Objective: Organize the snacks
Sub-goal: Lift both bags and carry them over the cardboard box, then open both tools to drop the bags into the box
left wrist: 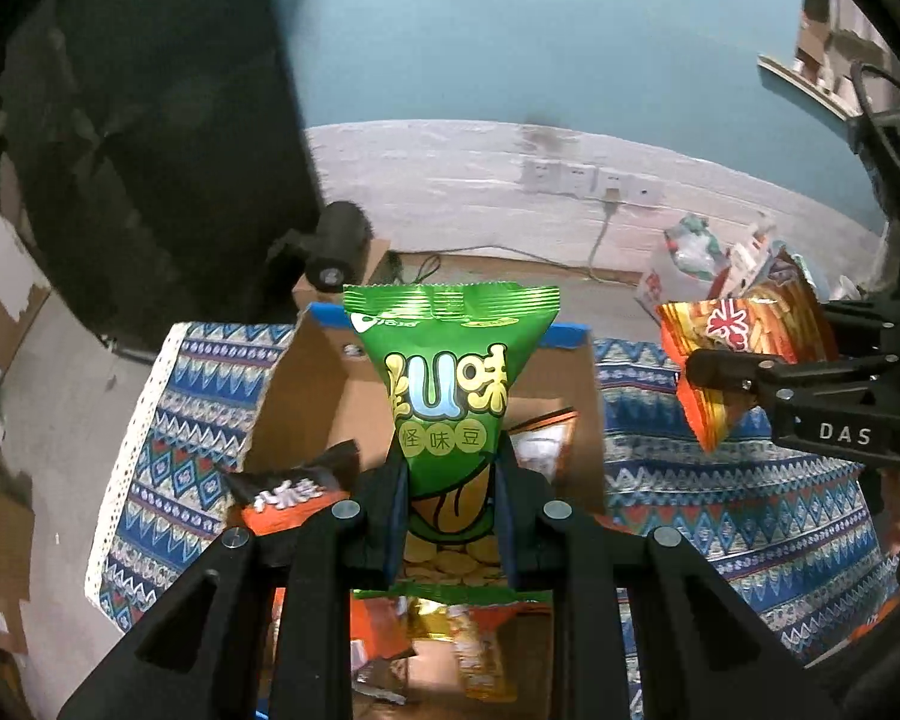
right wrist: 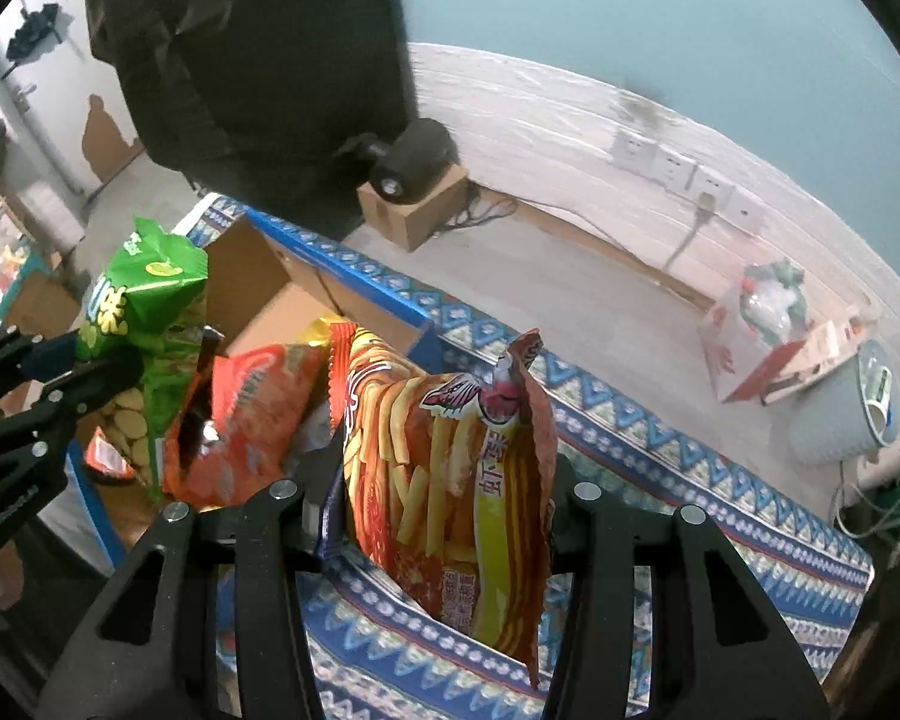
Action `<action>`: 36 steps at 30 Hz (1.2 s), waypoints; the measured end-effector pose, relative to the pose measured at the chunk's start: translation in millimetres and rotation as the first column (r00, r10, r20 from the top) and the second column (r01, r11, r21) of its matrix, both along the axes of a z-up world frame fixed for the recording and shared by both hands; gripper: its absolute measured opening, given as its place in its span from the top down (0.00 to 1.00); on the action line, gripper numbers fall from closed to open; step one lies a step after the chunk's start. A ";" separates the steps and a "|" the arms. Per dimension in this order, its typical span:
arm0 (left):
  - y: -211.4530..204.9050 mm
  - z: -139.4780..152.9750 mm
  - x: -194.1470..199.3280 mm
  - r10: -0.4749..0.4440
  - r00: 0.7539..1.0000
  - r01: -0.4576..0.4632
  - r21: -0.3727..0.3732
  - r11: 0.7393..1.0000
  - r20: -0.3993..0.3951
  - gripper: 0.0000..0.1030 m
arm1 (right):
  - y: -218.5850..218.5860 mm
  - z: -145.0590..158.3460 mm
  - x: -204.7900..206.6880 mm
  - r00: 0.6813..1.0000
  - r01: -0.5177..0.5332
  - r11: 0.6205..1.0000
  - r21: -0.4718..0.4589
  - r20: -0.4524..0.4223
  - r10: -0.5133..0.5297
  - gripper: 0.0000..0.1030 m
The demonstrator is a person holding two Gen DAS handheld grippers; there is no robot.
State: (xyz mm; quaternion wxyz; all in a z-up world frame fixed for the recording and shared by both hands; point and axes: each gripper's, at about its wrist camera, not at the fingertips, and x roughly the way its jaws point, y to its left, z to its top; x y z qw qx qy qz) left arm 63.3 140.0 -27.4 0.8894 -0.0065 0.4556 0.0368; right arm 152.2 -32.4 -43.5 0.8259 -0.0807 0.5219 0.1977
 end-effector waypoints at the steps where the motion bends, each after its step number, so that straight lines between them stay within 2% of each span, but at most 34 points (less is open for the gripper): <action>1: 5.6 -3.7 0.4 0.009 1.000 -0.009 0.001 1.000 -0.004 0.77 | 6.1 -1.6 1.9 1.000 -0.006 1.000 0.001 -0.003 0.006 0.55; 9: 36.2 -29.4 5.4 0.072 0.995 -0.074 -0.036 0.997 -0.063 0.77 | 42.6 -19.9 12.2 0.998 -0.039 0.999 0.007 -0.044 0.039 0.55; 19: 41.5 -33.9 9.2 0.081 0.994 -0.086 -0.063 0.994 -0.078 0.75 | 68.6 -35.2 19.6 0.994 -0.060 0.997 0.039 -0.085 0.063 0.55; 23: 41.3 -35.4 10.9 0.101 0.991 -0.104 -0.038 0.994 -0.082 0.63 | 70.8 -35.6 25.7 0.996 -0.052 0.998 0.036 -0.069 0.054 0.52; 25: 41.1 -34.0 10.3 0.108 0.991 -0.110 -0.026 0.994 -0.076 0.50 | 71.2 -35.0 26.6 0.996 -0.055 0.997 0.046 -0.070 0.058 0.46; 27: 40.8 -30.8 8.8 0.118 0.991 -0.120 -0.016 0.993 -0.064 0.39 | 71.3 -32.0 25.4 0.997 -0.056 0.998 0.039 -0.054 0.058 0.36; 28: 41.0 -29.6 7.7 0.122 0.991 -0.123 -0.013 0.992 -0.059 0.34 | 71.8 -29.4 23.9 0.998 -0.057 0.998 0.031 -0.038 0.058 0.34; 32: 39.0 -21.6 3.5 0.119 0.992 -0.119 -0.006 0.993 -0.046 0.30 | 71.0 -20.0 17.9 0.998 -0.066 0.998 0.022 -0.007 0.066 0.31; 36: 34.0 -14.2 -3.1 0.112 0.993 -0.112 0.012 0.994 -0.042 0.23 | 65.3 -9.1 9.7 0.998 -0.056 0.998 0.017 0.023 0.056 0.28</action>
